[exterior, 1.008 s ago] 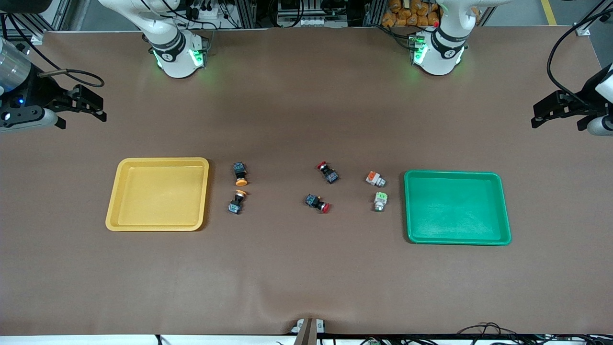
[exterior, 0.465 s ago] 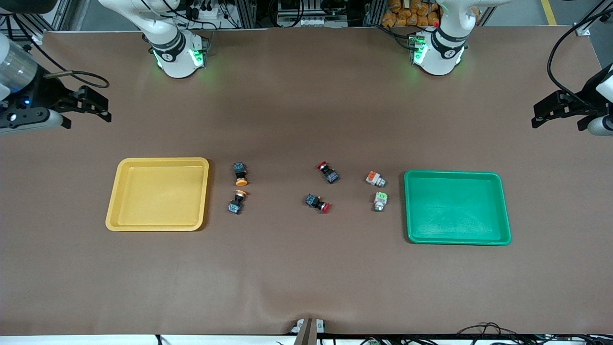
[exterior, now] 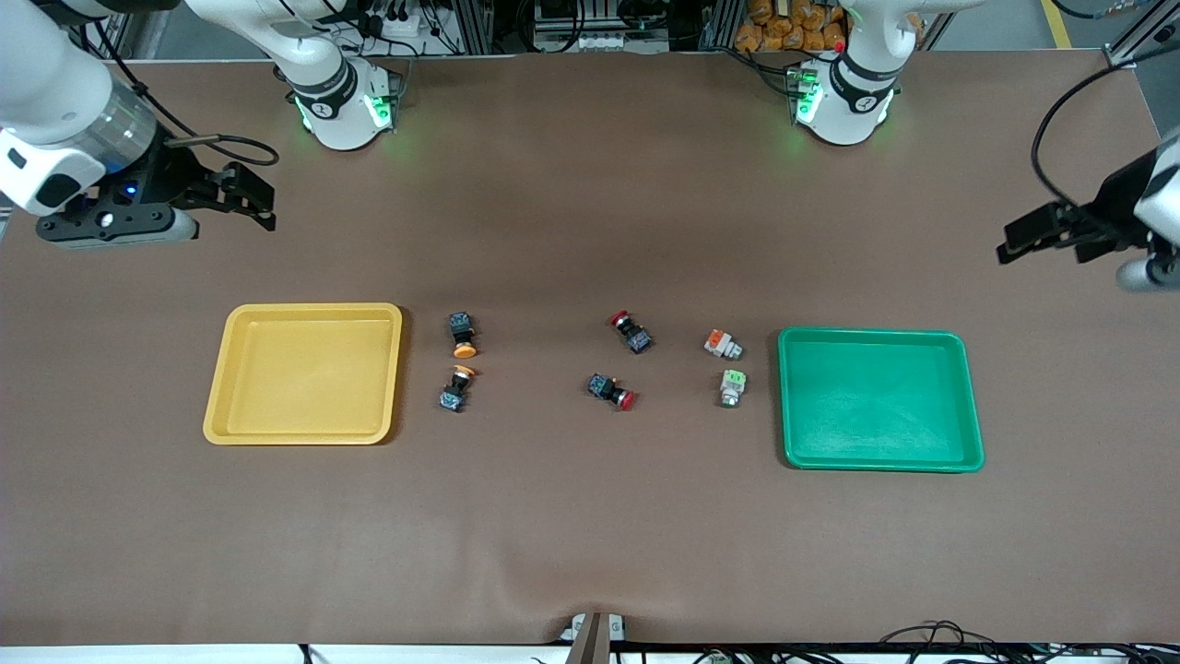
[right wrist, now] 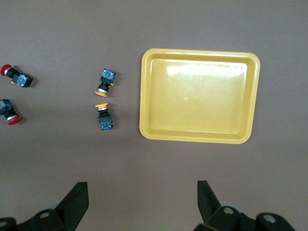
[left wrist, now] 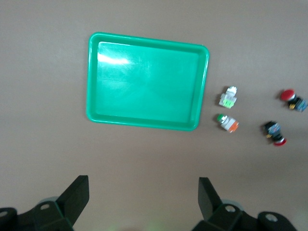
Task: Place green and yellow buttons in trays
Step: 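Lower the right gripper to the orange button while the left gripper descends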
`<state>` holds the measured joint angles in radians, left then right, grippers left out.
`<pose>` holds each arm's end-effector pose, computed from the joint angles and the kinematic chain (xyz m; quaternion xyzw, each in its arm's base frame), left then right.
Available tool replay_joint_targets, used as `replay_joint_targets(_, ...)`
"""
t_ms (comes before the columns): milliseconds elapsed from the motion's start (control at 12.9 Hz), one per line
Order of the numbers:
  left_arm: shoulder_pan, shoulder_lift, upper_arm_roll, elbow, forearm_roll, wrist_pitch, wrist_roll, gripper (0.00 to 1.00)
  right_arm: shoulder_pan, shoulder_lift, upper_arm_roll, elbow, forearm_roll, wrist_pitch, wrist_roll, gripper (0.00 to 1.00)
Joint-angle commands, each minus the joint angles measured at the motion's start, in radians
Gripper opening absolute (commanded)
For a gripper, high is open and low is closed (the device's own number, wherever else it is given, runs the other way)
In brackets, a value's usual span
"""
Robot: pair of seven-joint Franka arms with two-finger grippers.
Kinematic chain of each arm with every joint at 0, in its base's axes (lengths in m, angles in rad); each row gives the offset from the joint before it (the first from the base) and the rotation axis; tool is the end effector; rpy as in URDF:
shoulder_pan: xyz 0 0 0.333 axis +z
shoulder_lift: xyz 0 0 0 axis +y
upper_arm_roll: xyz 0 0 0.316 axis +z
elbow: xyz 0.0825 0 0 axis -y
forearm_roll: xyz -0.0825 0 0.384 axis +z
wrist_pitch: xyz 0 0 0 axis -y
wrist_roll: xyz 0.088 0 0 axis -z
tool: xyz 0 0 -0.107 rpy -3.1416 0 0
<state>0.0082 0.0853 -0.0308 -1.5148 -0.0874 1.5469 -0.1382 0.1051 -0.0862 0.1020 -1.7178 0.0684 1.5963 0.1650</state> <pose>0.5772 -0.0218 0.6010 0.9970 0.0578 -0.0301 0.0427 0.5144 0.1176 0.6038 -0.9992 -0.0193 0.0231 0.0260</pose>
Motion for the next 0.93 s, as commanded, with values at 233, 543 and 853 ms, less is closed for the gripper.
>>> replay_joint_targets(233, -0.069, 0.172, -0.011, 0.147, -0.021, 0.054, -0.263, 1.0, 0.131, 0.107, -0.005, 0.003, 0.059, 0.066, 0.211, 1.0)
replay_joint_targets(543, -0.161, 0.258, -0.009, 0.143, -0.021, 0.121, -0.282, 1.0, 0.185, 0.224, -0.005, -0.117, 0.059, 0.335, 0.209, 1.0)
replay_joint_targets(853, -0.243, 0.339, -0.011, 0.139, -0.025, 0.2, -0.476, 1.0, 0.208, 0.321, -0.007, -0.118, 0.045, 0.418, 0.2, 1.0)
